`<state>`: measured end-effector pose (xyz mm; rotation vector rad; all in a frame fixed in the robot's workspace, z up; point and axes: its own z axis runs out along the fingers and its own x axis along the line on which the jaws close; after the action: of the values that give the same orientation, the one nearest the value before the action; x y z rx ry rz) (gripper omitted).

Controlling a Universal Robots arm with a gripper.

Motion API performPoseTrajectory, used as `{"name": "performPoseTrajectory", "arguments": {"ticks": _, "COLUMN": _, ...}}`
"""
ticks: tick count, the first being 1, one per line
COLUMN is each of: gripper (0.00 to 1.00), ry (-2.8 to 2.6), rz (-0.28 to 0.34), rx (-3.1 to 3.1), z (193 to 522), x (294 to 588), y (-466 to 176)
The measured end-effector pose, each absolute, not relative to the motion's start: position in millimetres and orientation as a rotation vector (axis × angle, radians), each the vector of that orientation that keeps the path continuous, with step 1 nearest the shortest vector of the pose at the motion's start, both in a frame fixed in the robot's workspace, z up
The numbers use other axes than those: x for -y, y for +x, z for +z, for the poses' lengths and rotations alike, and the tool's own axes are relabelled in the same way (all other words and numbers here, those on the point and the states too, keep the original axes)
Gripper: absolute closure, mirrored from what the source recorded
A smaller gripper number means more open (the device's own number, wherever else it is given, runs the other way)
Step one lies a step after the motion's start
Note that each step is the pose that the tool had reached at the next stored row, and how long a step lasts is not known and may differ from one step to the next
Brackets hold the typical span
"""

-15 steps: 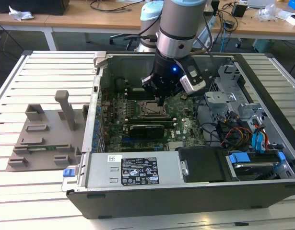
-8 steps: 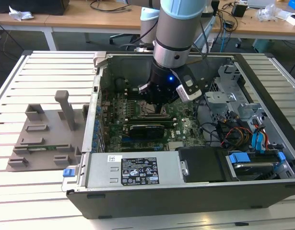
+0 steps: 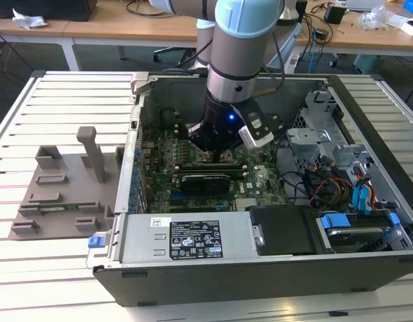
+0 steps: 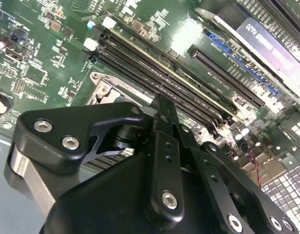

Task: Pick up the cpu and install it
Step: 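Install the second cpu locking lever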

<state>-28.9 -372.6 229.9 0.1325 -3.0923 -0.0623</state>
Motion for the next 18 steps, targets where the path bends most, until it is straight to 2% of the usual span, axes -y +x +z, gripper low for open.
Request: {"name": "performPoseTrajectory", "arguments": {"ticks": 18, "gripper": 0.89, "ry": 0.133, "rz": -0.062, "rx": 3.092, "z": 215.8, "x": 372.6, "y": -42.1}}
